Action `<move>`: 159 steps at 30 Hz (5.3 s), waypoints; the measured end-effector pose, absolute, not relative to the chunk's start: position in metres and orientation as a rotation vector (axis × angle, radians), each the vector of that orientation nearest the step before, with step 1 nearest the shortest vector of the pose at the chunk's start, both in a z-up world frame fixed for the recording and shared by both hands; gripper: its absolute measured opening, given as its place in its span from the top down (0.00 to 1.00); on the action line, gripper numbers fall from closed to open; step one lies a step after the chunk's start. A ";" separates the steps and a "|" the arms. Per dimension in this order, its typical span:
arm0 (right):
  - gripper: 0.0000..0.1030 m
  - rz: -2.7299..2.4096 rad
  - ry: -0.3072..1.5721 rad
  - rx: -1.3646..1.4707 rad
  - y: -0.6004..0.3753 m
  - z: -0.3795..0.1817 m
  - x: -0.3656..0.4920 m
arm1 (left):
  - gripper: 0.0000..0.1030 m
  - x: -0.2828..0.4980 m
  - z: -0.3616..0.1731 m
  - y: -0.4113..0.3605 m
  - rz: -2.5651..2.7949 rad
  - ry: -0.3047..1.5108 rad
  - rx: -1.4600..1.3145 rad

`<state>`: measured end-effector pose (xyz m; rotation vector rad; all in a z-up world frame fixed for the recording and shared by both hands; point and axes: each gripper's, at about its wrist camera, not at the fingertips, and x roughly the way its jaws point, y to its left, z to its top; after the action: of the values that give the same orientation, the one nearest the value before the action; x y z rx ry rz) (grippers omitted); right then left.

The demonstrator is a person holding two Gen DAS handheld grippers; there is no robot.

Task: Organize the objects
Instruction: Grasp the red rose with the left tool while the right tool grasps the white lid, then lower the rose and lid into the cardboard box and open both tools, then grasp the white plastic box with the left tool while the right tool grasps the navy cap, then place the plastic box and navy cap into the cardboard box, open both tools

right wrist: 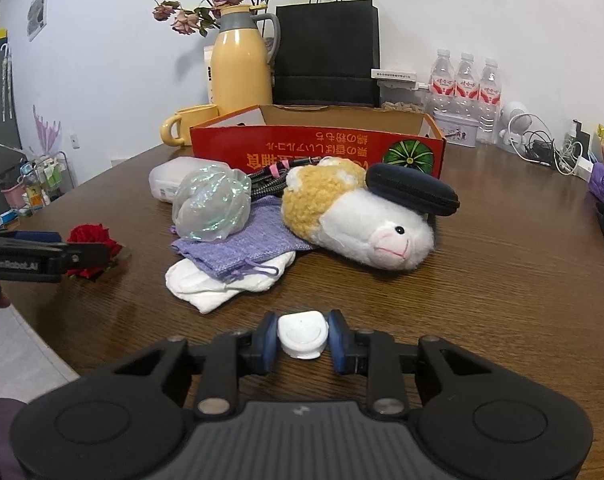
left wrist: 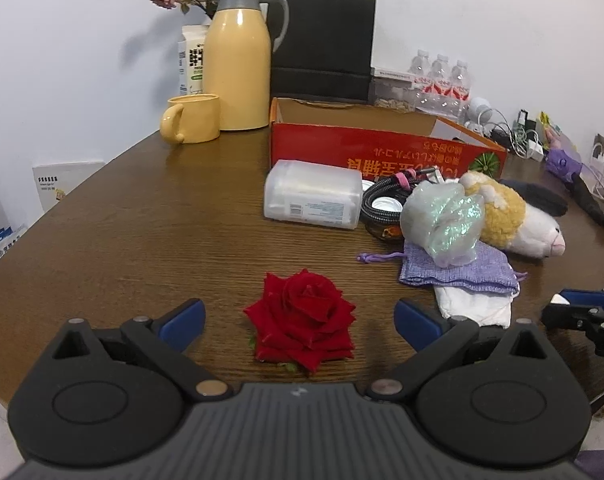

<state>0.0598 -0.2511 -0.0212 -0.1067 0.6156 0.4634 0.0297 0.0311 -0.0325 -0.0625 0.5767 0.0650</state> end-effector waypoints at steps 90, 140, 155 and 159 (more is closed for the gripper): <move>0.00 0.356 0.512 -0.124 -0.270 0.063 0.242 | 0.00 0.183 0.064 0.027 0.088 0.393 -0.103; 0.41 0.446 0.453 0.073 -0.288 0.045 0.184 | 0.00 0.178 -0.008 0.031 0.046 0.692 -0.095; 0.41 0.465 0.443 0.091 -0.275 0.034 0.180 | 0.16 0.192 -0.032 0.034 0.076 0.679 -0.159; 0.41 0.466 0.448 0.098 -0.274 0.031 0.183 | 0.16 0.182 -0.031 0.037 0.082 0.654 -0.196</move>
<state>0.1828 -0.2738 0.0307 0.0981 0.4476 0.4658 0.1820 0.0372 -0.0308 -0.1957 0.6542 0.0819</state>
